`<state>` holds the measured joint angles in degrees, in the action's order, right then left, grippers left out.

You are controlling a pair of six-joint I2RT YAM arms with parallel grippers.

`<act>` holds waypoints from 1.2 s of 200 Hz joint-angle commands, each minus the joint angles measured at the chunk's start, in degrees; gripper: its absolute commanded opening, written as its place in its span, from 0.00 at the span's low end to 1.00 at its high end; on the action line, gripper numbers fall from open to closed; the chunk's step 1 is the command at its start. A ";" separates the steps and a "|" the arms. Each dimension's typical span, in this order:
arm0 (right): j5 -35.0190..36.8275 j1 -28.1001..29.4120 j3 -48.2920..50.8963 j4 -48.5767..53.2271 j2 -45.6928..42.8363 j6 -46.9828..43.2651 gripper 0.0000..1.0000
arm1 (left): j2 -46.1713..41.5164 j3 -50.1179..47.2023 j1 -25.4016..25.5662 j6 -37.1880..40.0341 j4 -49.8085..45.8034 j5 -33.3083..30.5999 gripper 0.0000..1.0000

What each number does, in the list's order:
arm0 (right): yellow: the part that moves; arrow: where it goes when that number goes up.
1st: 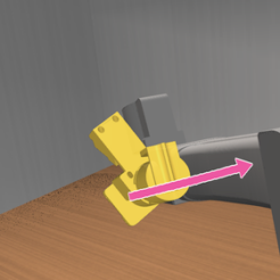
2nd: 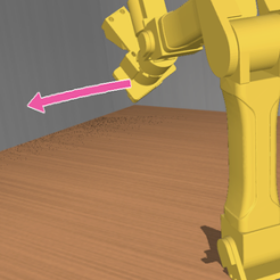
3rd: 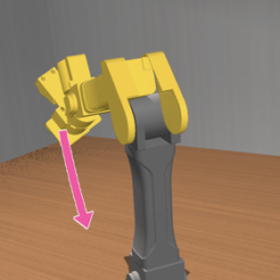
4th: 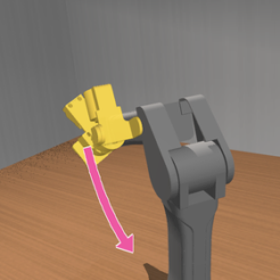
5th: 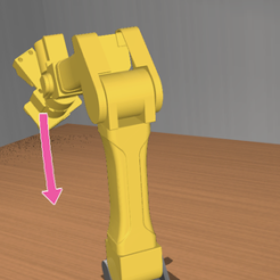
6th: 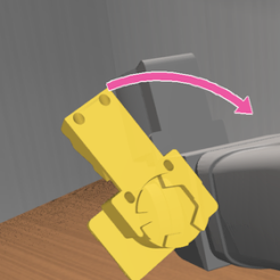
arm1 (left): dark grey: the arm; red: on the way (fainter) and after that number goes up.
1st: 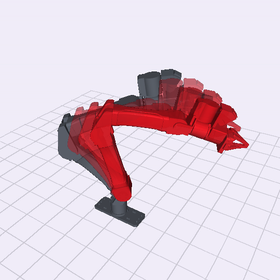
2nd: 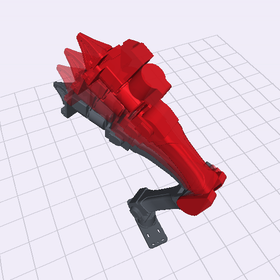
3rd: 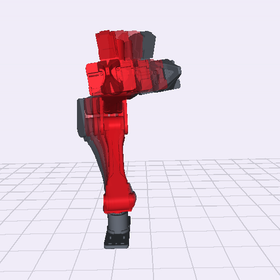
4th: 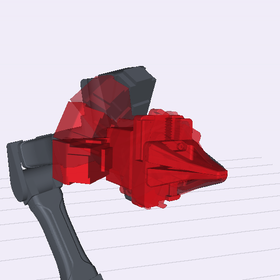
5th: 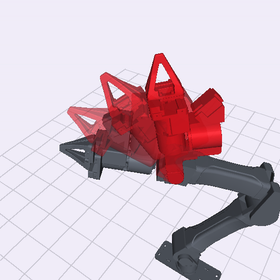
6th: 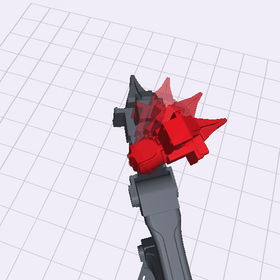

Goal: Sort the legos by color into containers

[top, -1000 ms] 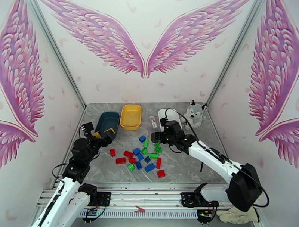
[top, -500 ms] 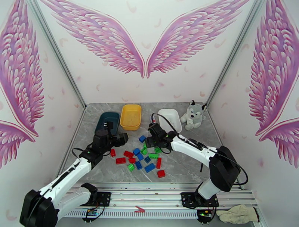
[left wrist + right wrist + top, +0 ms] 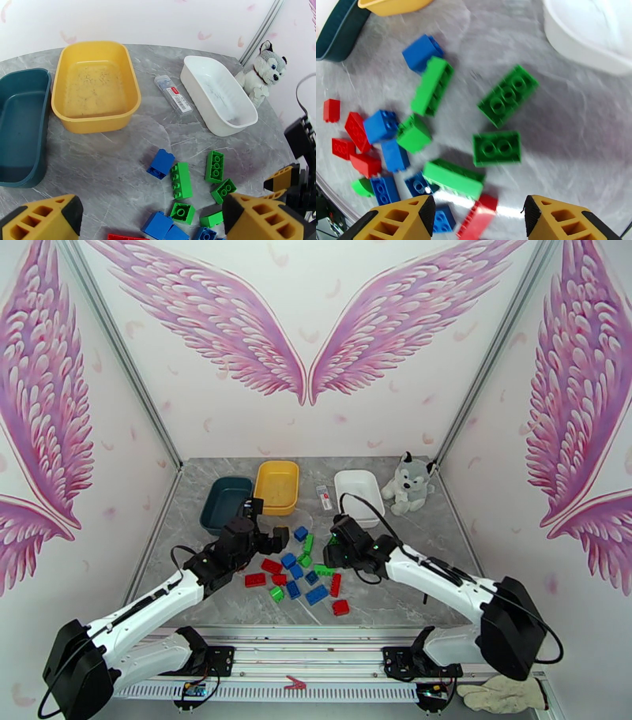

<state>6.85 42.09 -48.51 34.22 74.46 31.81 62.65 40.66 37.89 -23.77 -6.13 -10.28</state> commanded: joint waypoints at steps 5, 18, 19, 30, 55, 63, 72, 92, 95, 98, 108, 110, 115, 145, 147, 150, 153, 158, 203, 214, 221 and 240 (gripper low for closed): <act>-3.03 0.61 5.22 -0.03 -3.18 2.93 0.64 | -0.71 1.95 0.45 0.46 -0.44 -0.60 0.99; -4.05 0.63 6.52 -0.74 -3.59 3.54 0.63 | -0.43 2.20 0.59 0.40 -0.82 -0.68 0.99; -4.13 0.63 6.60 -0.78 -3.60 3.57 0.63 | -0.43 2.21 0.55 0.35 -0.82 -0.69 0.99; -4.88 0.80 6.84 -1.17 -3.47 3.87 0.61 | -0.45 2.24 0.52 0.27 -0.82 -0.55 0.99; -5.35 1.78 7.41 -3.04 -3.01 4.80 0.61 | -0.33 2.31 0.55 0.39 -0.86 -0.66 0.99; -5.31 2.25 7.10 -3.27 -2.35 4.98 0.62 | -0.17 2.31 0.52 0.39 -0.81 -0.65 0.99; -5.30 2.53 6.74 -3.57 -1.37 5.02 0.63 | -0.17 2.34 0.56 0.39 -0.79 -0.54 0.99; -5.14 3.43 5.99 -4.25 1.41 5.26 0.62 | -0.09 2.40 0.59 0.35 -0.78 -0.26 0.99; -5.01 3.66 5.90 -4.41 1.85 5.33 0.62 | -0.12 2.40 0.55 0.39 -0.76 -0.26 0.99; -4.99 3.82 5.89 -4.62 2.18 5.43 0.62 | -0.16 2.40 0.54 0.38 -0.78 -0.27 0.99; -4.64 4.25 5.71 -5.17 3.45 5.60 0.62 | -0.33 2.40 0.52 0.30 -0.82 -0.26 0.99; -4.52 4.24 5.71 -5.27 3.69 5.64 0.62 | -0.29 2.40 0.54 0.30 -0.88 -0.26 0.99; -4.40 4.38 5.71 -5.56 4.42 5.75 0.62 | -0.34 2.32 0.54 0.30 -0.83 -0.19 0.99; -5.02 5.24 5.22 -7.71 8.61 6.20 0.60 | -0.67 2.31 0.56 0.22 -0.85 -0.09 0.99; -4.97 5.28 5.19 -7.84 8.95 6.23 0.60 | -0.69 2.31 0.62 0.21 -0.89 -0.09 0.99; -4.99 5.45 5.06 -8.02 9.28 6.23 0.60 | -0.67 2.30 0.56 0.21 -0.87 -0.09 0.99; -5.00 5.52 4.95 -8.16 9.71 6.24 0.60 | -0.69 2.31 0.60 0.21 -0.94 -0.09 0.99; -4.92 5.72 4.85 -8.30 10.26 6.33 0.60 | -0.67 2.31 0.57 0.21 -0.92 -0.09 0.99; -2.47 6.08 4.01 -8.04 12.77 6.85 0.52 | -0.45 2.31 0.59 0.26 -0.97 -0.18 0.99; -1.89 6.02 4.26 -7.78 12.29 6.95 0.49 | -0.37 2.32 0.59 0.22 -0.94 -0.13 0.99; -1.68 6.08 4.38 -7.66 11.82 6.95 0.46 | -0.42 2.31 0.60 0.15 -0.86 -0.14 0.99; -1.25 6.08 4.54 -6.87 10.16 6.87 0.37 | -0.46 1.82 0.61 -0.37 -0.19 0.13 0.99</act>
<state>3.55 47.70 -42.96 26.59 86.80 38.24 62.65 40.93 38.30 -23.86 -6.20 -10.26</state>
